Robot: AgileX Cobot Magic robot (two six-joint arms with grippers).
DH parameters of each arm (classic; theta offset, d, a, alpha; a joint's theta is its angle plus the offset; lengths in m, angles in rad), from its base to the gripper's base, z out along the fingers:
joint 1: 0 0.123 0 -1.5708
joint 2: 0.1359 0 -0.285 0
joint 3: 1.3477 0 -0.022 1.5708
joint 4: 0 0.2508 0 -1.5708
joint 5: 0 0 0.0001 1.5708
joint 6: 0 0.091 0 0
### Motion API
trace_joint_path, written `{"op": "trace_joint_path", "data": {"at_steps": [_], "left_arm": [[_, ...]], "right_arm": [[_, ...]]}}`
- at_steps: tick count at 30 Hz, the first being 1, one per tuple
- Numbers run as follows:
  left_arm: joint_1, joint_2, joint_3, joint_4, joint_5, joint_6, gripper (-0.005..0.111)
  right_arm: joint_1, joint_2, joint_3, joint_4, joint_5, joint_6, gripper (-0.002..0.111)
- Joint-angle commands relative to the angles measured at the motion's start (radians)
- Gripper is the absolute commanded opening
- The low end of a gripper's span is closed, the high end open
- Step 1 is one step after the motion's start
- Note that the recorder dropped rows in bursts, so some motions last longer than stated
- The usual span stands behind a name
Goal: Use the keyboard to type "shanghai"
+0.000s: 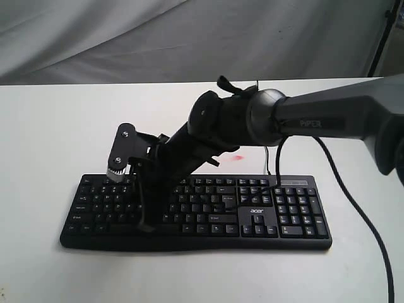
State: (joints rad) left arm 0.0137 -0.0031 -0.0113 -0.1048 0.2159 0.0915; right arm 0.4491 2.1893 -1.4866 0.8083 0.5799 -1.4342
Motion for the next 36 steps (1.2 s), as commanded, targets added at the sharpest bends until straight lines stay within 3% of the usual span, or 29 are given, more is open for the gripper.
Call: {"op": "trace_joint_path", "data": {"at_steps": [1, 15, 36], "left_arm": [[-0.004, 0.003, 0.001, -0.004, -0.003, -0.001, 0.001], [-0.004, 0.003, 0.001, -0.004, -0.003, -0.001, 0.001], [-0.004, 0.003, 0.001, -0.004, -0.003, -0.001, 0.001]], "right_arm": [[0.036, -0.007, -0.005, 0.012, -0.078, 0.022, 0.000], [0.092, 0.124, -0.266, 0.012, -0.015, 0.164, 0.000], [0.110, 0.140, -0.284, -0.017, -0.046, 0.204, 0.000]]}}
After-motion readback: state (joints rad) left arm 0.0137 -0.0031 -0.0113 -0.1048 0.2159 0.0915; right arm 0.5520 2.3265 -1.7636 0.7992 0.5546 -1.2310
